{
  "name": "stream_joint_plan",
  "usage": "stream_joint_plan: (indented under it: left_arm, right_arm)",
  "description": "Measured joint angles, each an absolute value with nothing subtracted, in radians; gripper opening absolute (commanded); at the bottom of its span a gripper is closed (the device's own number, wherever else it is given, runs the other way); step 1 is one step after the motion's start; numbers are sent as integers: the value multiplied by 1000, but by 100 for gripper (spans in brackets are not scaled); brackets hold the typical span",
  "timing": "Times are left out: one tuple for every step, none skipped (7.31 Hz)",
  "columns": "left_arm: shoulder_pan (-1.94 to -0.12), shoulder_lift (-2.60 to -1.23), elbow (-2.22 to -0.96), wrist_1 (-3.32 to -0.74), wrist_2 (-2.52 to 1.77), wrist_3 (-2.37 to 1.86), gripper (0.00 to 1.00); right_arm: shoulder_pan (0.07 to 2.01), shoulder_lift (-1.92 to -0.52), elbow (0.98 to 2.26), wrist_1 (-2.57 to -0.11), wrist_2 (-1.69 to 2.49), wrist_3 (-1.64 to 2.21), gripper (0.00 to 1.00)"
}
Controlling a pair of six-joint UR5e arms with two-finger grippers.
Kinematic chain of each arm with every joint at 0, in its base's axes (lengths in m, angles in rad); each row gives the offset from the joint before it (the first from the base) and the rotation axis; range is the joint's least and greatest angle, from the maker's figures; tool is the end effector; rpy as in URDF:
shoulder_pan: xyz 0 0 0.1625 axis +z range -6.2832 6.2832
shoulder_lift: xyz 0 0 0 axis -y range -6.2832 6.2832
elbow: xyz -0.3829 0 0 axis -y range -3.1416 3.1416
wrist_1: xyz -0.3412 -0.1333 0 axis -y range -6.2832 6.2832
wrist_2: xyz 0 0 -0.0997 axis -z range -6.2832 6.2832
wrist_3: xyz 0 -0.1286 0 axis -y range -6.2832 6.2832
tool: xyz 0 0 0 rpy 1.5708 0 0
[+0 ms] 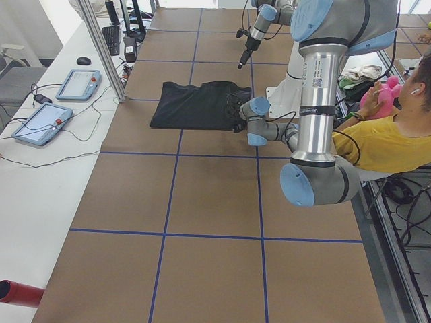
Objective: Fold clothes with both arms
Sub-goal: 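Lower both grippers to the shirt's corners nearest the robot, then grasp the near corners of the folded shirt with both grippers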
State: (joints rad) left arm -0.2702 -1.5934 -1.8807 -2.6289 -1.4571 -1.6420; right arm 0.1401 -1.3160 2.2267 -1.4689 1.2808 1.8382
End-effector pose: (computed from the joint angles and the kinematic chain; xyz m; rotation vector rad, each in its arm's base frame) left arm 0.4180 -0.2692 0.3587 0.2338 1.3817 -0.3631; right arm -0.4348 -0.2331 0.2442 0.2026 -1.0318 0.5165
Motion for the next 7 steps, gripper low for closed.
stream_joint_plan:
  left_arm:
    - [-227,-1595,-1878,-2627,-1418,-1702,100]
    - [-202,-1603,-1873,-2616,-1395,-1738,100]
    - [-185,-1620,-1870,-2591,-1381,-1758,93]
    - [-175,-1636,-1870,-2565,-1375,-1770,77]
    - [-167,-1643,-1871,-2550,-1370,-1775,64]
    - [-162,-1645,-1870,-2544,-1362,-1777,59]
    - [-159,-1644,-1869,-2541,-1358,-1777,56]
  right_arm:
    - [140,-1359,2222,-1378,1280,1835,99]
    - [140,-1382,2219,-1332,1280,1832,99]
    - [142,-1391,2219,-1314,1279,1831,99]
    - [142,-1394,2218,-1308,1278,1831,99]
    - [143,-1395,2218,-1306,1277,1831,99]
    - [143,-1396,2218,-1306,1276,1830,99]
    - [142,-1396,2218,-1306,1275,1830,99]
